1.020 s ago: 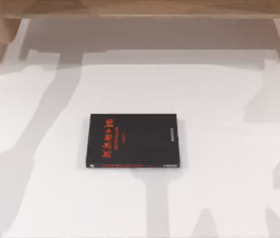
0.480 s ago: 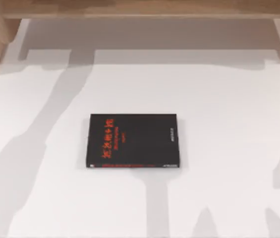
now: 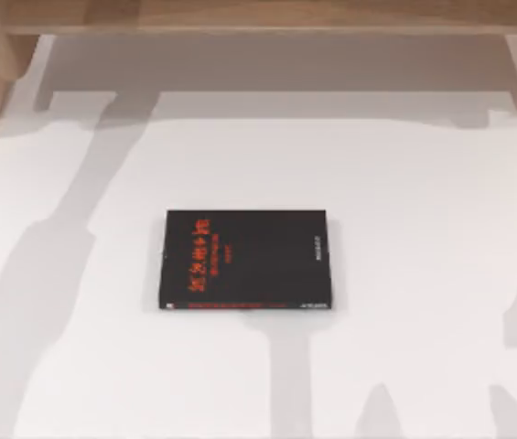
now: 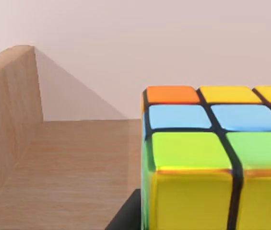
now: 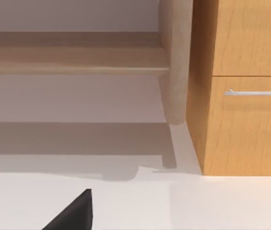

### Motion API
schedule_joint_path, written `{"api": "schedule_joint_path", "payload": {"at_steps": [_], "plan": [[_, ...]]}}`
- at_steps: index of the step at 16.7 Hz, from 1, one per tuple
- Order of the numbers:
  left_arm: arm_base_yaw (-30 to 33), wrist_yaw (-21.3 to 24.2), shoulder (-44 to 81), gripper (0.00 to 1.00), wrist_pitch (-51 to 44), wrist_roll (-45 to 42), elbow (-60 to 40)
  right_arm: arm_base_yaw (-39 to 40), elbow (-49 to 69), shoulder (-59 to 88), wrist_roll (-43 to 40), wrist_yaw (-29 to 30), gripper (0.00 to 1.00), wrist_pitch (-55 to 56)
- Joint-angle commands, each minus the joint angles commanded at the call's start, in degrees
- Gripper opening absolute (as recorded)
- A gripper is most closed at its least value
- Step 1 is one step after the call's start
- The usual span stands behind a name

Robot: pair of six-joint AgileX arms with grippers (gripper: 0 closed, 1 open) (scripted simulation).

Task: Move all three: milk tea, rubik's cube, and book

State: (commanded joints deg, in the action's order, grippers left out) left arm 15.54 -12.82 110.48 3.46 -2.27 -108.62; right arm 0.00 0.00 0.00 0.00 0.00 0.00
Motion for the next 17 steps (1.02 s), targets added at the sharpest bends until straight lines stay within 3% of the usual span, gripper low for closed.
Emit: {"api": "schedule_joint_path", "payload": {"at_steps": [6, 17], "plan": [[-0.9, 0.6, 1.0, 0.00, -0.6, 1.4, -0.3, 0.0, 0.0, 0.0, 0.0, 0.0, 1.00, 0.0], [-0.9, 0.6, 1.0, 0.83, -0.6, 1.4, -0.3, 0.0, 0.0, 0.0, 0.0, 0.0, 1.00, 0.0]]}}
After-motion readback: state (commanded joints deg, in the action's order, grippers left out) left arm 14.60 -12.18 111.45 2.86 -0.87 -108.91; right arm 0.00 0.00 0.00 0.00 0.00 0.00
